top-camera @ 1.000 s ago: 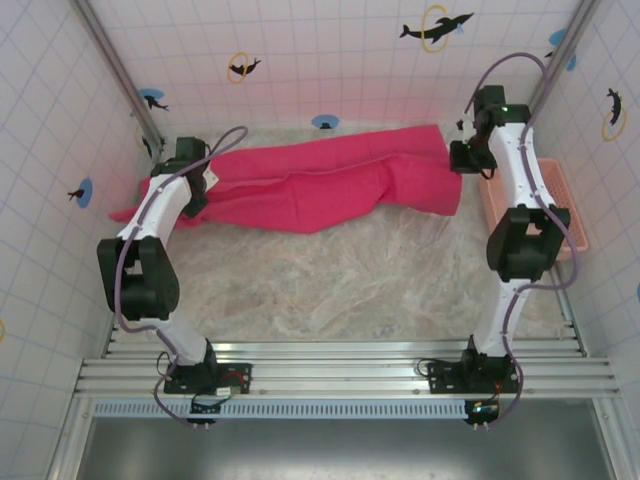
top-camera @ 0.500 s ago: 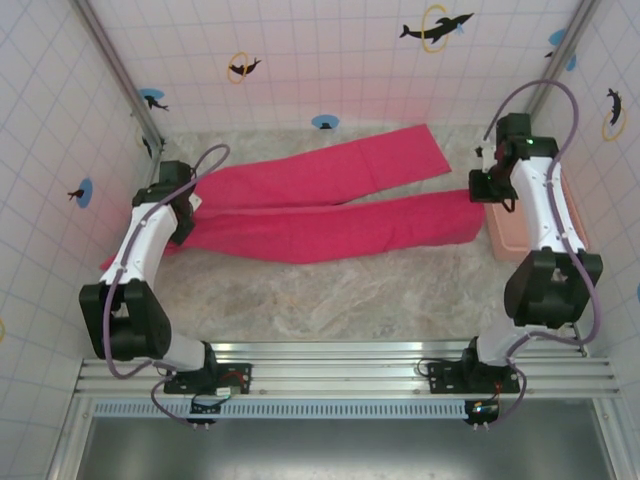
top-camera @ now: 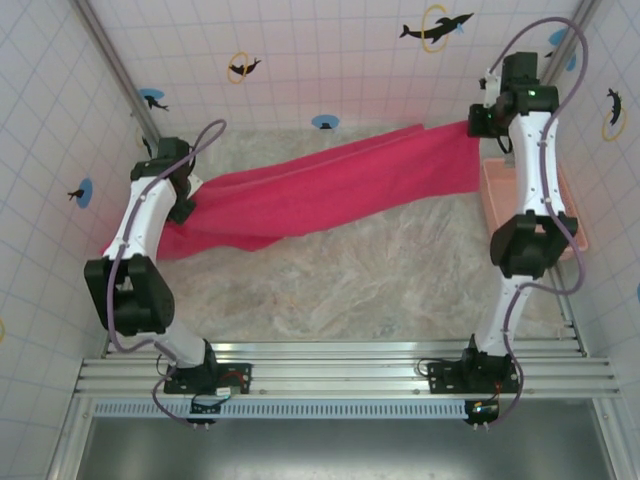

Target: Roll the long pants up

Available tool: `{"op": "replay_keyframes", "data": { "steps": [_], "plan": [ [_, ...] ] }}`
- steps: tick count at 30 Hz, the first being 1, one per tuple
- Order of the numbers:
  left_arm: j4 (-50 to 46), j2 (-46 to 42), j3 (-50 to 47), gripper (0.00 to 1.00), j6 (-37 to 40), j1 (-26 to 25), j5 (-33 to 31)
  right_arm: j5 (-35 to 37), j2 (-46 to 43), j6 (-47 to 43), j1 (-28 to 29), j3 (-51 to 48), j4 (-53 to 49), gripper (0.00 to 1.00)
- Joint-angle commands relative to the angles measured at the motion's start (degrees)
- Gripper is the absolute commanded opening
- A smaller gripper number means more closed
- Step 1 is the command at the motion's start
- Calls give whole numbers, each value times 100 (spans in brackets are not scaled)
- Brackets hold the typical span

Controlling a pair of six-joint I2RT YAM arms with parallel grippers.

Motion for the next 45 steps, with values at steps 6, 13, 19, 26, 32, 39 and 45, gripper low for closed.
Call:
{"op": "replay_keyframes", "data": {
  "steps": [6,13,19,26,32,39,45],
  "plan": [
    [-518,1516,1125,0,240,89,357,-224,2040,607,257,1906,1111,0],
    [-351,2021,1386,0,321,98,232,-172,2784,928,545,1911,2347,0],
    [-598,2555,1980,0,224,89,194,54,3176,791,749,1926,3190,2],
    [-677,3137,2605,0,131,91,88,517,3634,643,943,1992,4785,10],
    [-582,3585,3034,8,12,102,-130,1353,3938,573,1036,2155,5434,15],
    [-817,4375,3952,14,-198,157,-567,2669,3872,458,1081,2156,4718,36],
    [-725,4584,4359,63,-351,298,-543,2455,3568,279,1000,2163,4044,62]
  ]
}}
